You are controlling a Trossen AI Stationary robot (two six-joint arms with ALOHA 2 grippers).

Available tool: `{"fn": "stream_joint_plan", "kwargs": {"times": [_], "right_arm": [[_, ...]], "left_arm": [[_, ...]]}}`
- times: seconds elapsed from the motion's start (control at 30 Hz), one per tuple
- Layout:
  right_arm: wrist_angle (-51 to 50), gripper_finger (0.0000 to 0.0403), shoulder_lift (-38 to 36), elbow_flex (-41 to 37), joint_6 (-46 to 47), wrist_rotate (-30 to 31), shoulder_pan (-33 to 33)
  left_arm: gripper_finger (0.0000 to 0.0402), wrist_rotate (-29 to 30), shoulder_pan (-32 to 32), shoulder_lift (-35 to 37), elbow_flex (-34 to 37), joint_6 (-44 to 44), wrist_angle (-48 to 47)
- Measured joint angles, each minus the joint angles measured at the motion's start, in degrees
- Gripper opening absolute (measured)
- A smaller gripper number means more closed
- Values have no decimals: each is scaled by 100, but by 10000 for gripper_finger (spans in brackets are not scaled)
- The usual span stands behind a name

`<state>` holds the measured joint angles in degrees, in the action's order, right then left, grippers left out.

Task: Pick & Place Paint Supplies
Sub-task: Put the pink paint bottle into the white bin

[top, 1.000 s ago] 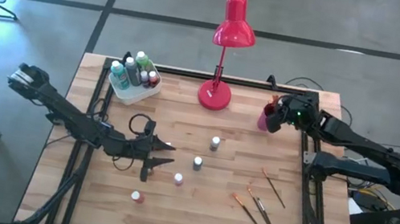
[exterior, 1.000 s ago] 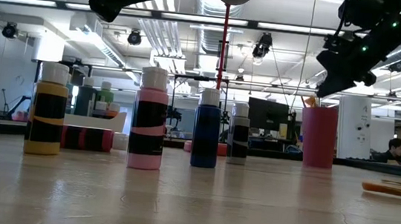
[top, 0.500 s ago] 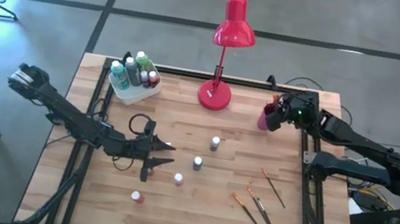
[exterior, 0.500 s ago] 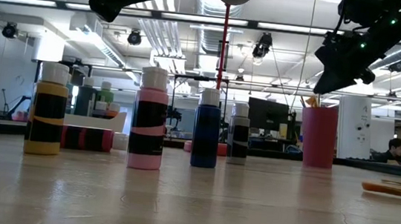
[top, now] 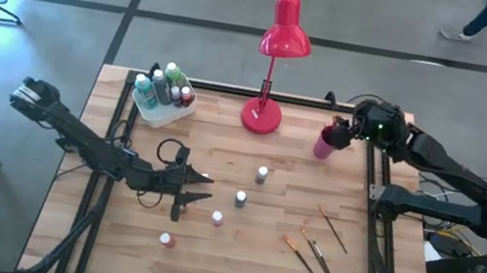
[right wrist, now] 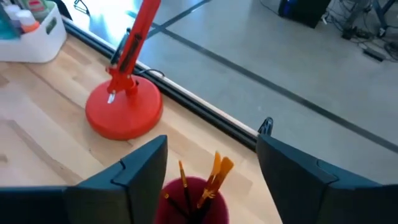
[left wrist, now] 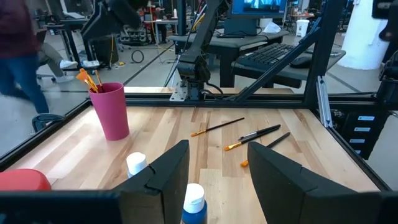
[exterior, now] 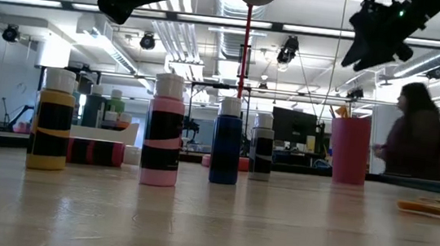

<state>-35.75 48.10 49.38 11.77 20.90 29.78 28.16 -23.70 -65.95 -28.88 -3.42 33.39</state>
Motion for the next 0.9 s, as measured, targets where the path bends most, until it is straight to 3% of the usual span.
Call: {"fn": "stream_joint_plan", "kwargs": {"times": [0.2, 0.5, 0.9], "right_arm": [[-673, 250, -3, 700, 158, -41, -274], [-783, 209, 45, 1372, 168, -38, -1061], [-1167, 169, 1094, 1868, 835, 113, -2448]], "left_arm": [[170, 0, 0, 0, 0, 0, 0], [170, -64, -15, 0, 0, -388, -192], [170, -90, -15, 169, 0, -385, -678]]}}
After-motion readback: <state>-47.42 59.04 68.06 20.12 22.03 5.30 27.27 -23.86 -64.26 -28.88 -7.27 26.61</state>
